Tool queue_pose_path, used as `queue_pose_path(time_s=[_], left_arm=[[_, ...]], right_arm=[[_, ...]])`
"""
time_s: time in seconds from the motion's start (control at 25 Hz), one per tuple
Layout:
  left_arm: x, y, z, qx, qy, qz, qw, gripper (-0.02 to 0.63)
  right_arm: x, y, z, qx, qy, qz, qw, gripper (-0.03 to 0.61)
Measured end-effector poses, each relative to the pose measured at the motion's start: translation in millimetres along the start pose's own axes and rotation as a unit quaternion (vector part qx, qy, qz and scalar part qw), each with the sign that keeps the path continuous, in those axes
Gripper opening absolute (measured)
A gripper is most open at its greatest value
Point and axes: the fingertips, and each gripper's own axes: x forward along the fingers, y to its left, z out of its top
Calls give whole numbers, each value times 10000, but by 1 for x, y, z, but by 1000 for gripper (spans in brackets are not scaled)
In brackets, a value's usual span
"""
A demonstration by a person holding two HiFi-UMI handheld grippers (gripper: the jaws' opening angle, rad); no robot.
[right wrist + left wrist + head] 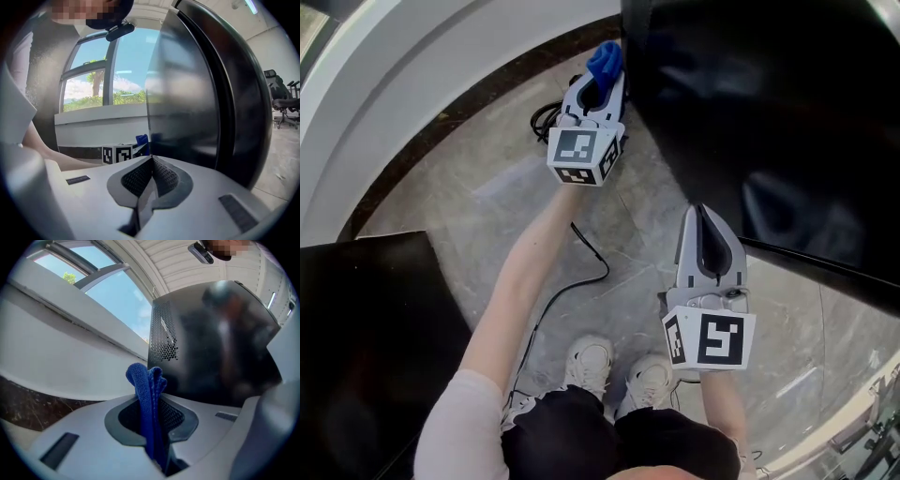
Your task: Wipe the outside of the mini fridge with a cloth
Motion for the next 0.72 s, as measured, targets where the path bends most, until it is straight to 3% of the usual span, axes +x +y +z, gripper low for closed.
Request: queue_pose_path(time_s=[0.28,0.72], left_arm=[[23,21,-18,75,170,115,9998,57],[25,14,-23,-130,121,2,9998,57]], right_arm=[[15,5,-8,48,60,147,9999,11],[15,4,-11,166,80,236,9996,11]])
